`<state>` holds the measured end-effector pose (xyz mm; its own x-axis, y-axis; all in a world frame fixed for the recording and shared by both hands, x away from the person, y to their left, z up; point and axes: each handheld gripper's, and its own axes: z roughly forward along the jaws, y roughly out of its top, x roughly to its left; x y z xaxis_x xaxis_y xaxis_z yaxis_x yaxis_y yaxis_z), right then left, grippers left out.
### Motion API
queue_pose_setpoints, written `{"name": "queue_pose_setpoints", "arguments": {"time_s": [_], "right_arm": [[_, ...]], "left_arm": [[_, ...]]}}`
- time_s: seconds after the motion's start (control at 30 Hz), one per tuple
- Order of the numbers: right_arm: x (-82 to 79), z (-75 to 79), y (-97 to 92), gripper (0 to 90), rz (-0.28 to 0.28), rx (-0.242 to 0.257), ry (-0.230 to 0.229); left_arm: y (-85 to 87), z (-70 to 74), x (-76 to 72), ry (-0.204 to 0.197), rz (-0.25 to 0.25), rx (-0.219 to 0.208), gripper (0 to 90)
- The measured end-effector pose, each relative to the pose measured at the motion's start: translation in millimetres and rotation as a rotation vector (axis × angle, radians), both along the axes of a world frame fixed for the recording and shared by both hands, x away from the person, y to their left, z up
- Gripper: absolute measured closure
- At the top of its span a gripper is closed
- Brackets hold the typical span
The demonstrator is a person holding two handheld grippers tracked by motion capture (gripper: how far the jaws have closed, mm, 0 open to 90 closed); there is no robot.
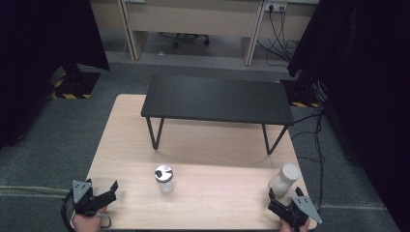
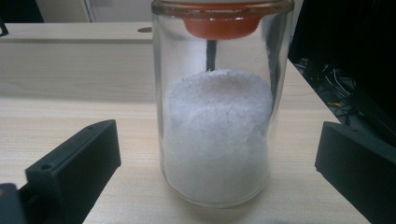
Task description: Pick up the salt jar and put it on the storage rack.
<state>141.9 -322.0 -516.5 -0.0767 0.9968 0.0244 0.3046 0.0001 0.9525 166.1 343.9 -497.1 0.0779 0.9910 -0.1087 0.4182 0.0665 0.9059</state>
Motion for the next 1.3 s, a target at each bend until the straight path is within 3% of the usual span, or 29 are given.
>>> {"name": "queue_pose_setpoints", "arguments": {"time_s": [0.3,0.43,1.0,1.3], "right_arm": [[-0.1,0.1,-1.2,0.2,0.004,0.006,0.000],[-0.3,-0.1,-0.8,0.2,0.003,0.005,-0.001],[0.3,0.5,-1.9,0.3,0.009,0.008,0.003],[0.5,0.7,-2.3,0.2,0.016,0.002,0.005]], "left_arm": [[4.5,3.7,4.0,0.016,-0.064,0.012,0.0],[7.2,6.0,5.1,0.025,-0.103,-0.014,0.0],[-21.1,9.5,2.9,0.008,-0.197,0.009,0.6],[-25.9,16.2,4.7,-0.004,-0.247,0.019,0.5]]}}
